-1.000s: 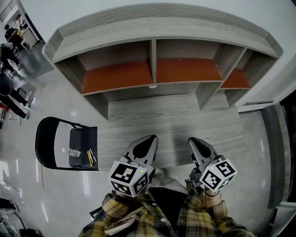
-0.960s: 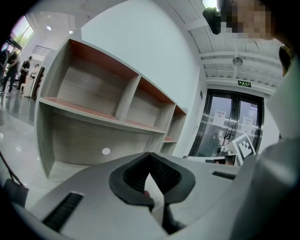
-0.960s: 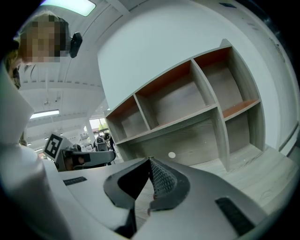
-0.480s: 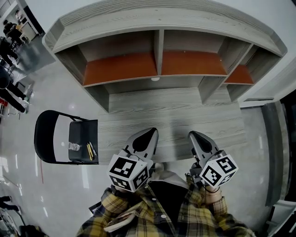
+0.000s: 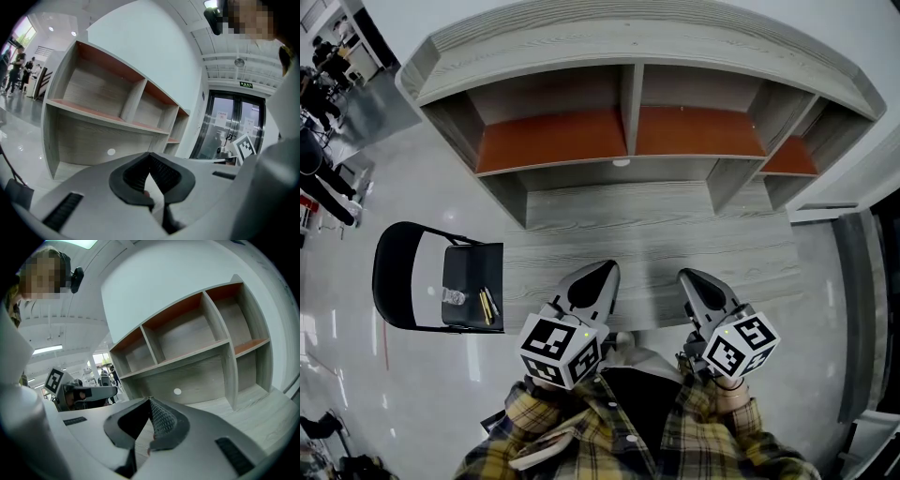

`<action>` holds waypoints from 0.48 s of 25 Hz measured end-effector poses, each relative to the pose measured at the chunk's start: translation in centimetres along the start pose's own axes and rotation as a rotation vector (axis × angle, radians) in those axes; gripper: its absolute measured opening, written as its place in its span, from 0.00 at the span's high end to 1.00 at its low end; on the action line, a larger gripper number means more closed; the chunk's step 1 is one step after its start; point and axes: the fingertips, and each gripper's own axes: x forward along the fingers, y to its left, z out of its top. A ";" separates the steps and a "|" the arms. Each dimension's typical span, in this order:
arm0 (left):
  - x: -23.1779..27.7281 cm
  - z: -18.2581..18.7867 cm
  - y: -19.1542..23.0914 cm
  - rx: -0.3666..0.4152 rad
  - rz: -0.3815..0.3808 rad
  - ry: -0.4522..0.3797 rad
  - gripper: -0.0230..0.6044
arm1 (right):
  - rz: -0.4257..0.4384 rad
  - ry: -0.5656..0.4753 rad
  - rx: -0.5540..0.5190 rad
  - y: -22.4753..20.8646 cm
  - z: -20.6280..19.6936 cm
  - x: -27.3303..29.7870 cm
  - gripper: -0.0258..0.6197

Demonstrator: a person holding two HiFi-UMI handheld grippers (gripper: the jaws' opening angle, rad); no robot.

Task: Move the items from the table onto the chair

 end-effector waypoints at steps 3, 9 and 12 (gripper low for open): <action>-0.2 0.1 0.1 0.001 0.005 -0.002 0.96 | 0.003 0.005 -0.004 0.2 -0.1 0.0 0.93; -0.5 -0.3 -0.1 -0.004 0.005 0.001 0.96 | 0.005 0.013 -0.023 0.4 -0.6 -0.3 0.93; -0.7 -0.5 -0.2 -0.007 0.006 0.001 0.96 | 0.005 0.012 -0.019 0.5 -0.9 -0.6 0.93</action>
